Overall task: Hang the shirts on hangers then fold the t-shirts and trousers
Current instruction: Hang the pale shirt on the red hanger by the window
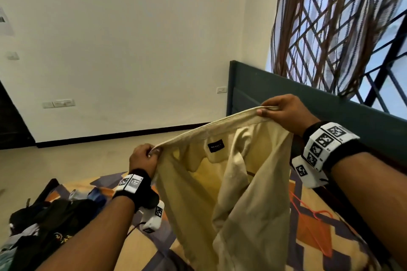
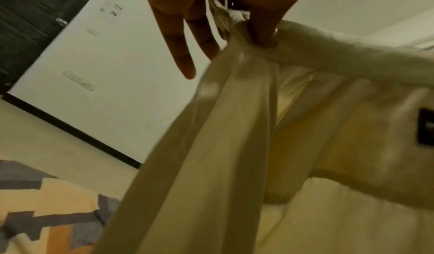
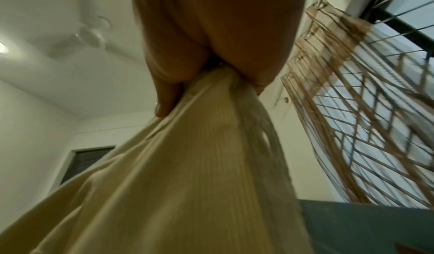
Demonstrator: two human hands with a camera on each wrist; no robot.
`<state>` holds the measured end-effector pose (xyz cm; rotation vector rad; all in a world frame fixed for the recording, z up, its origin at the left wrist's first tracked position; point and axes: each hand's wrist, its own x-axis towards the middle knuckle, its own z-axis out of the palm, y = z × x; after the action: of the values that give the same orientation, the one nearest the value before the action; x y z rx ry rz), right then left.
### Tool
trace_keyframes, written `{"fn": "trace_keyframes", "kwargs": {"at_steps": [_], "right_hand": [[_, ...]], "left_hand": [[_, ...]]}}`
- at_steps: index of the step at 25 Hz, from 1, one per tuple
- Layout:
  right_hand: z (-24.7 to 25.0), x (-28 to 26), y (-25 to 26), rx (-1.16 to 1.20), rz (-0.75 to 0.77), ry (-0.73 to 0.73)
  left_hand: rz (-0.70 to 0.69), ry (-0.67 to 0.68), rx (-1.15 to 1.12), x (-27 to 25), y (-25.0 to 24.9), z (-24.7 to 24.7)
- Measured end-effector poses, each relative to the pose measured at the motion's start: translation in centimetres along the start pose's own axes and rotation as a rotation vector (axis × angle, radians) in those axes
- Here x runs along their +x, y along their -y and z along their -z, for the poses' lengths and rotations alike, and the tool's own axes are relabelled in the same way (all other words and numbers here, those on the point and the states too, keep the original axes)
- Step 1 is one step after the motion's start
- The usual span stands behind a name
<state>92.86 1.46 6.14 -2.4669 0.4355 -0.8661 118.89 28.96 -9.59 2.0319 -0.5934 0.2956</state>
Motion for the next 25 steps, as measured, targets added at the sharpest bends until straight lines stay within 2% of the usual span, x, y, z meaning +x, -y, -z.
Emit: {"fn": "trace_keyframes", "kwargs": {"at_steps": [2,4,6,8,9,11,13,16,18,20,22,25], "right_hand": [[-1.3,-1.7,-0.2,0.017,-0.096,0.098],[-2.3,-2.9,0.2,0.038,-0.158,0.186],[-2.2,-3.6,0.9,0.051,-0.194,0.221],[-0.9,-4.2,1.7,0.118,-0.236,0.299],[0.1,-4.4,2.1,0.154,-0.262,0.384],[2.0,-4.5,2.8,0.2,-0.329,0.585],[3.5,-3.4,2.4,0.201,-0.34,0.665],[3.5,-0.7,-0.4,0.274,-0.331,0.585],[0.8,0.8,-4.9,0.319,-0.366,0.533],[-4.0,1.8,-11.8,0.274,-0.43,0.536],[-10.6,2.3,-20.8,0.149,-0.465,0.575],[-20.6,1.2,-32.9,0.029,-0.543,0.649]], "left_hand": [[0.031,0.052,-0.149,-0.6,0.8,2.7],[0.09,0.166,-0.376,-0.9,0.8,5.7],[0.156,0.311,-0.557,-0.5,-0.2,8.9],[0.163,0.478,-0.634,0.0,-2.0,12.0],[0.13,0.532,-0.632,0.3,-3.0,13.4],[-0.019,0.545,-0.564,1.2,-4.9,15.1],[-0.14,0.524,-0.486,2.6,-6.4,15.1],[-0.144,0.499,-0.394,5.6,-6.1,11.4],[-0.081,0.51,-0.285,7.1,-3.8,6.3],[-0.01,0.557,-0.098,7.7,-0.2,-0.8],[0.077,0.604,0.098,7.4,4.8,-9.3],[0.282,0.643,0.252,5.1,12.1,-20.4]]}}
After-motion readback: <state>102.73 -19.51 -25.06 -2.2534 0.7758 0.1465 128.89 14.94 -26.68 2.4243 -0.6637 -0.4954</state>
